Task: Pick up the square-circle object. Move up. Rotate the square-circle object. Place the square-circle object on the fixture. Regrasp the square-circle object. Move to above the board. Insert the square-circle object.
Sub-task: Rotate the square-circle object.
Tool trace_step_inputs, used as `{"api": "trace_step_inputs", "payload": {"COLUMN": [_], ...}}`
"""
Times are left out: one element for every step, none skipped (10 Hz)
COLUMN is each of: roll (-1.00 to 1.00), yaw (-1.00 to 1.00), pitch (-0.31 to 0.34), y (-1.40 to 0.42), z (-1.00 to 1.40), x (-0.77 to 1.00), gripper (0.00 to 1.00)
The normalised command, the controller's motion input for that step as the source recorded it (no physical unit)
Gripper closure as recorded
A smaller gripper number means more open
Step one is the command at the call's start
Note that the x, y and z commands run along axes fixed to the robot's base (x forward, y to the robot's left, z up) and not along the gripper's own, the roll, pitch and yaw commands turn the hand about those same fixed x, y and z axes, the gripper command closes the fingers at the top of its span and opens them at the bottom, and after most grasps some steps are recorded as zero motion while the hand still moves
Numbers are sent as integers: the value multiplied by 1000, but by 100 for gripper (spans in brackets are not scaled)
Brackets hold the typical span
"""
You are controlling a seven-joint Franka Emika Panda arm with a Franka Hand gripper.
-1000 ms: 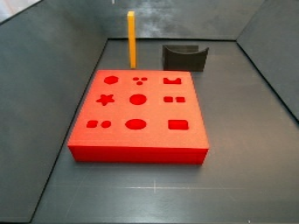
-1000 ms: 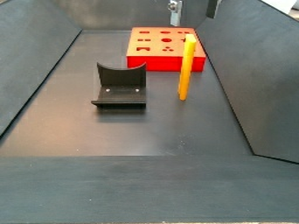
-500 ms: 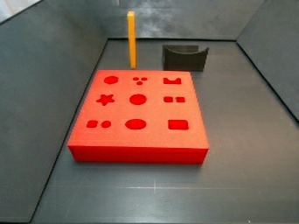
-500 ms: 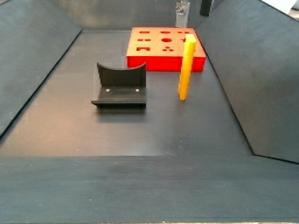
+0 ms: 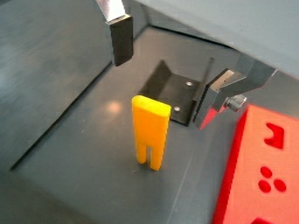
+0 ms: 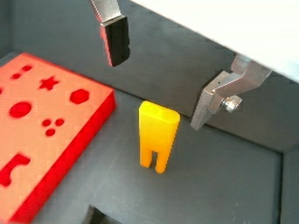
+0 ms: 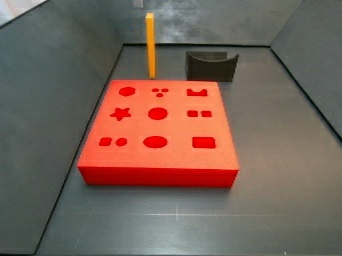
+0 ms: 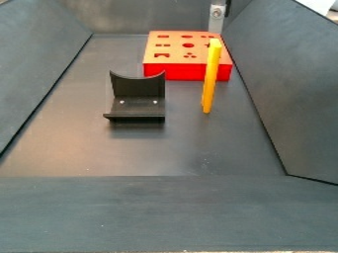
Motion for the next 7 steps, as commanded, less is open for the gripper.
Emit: {"api": "trace_step_inputs", "payload": {"roll": [2,2,2,2,2,2,2], "yaw": [1000,1000,1000,1000,1000,1000,1000], "pitch": [10,10,11,11,12,12,13], "y": [-2,-1,-2,-2,-2,-2,-2], "z": [-26,-26,-26,-26,-25,-25,-25], "x": [34,34,34,34,34,35,35], "gripper": [0,0,0,0,0,0,0]}}
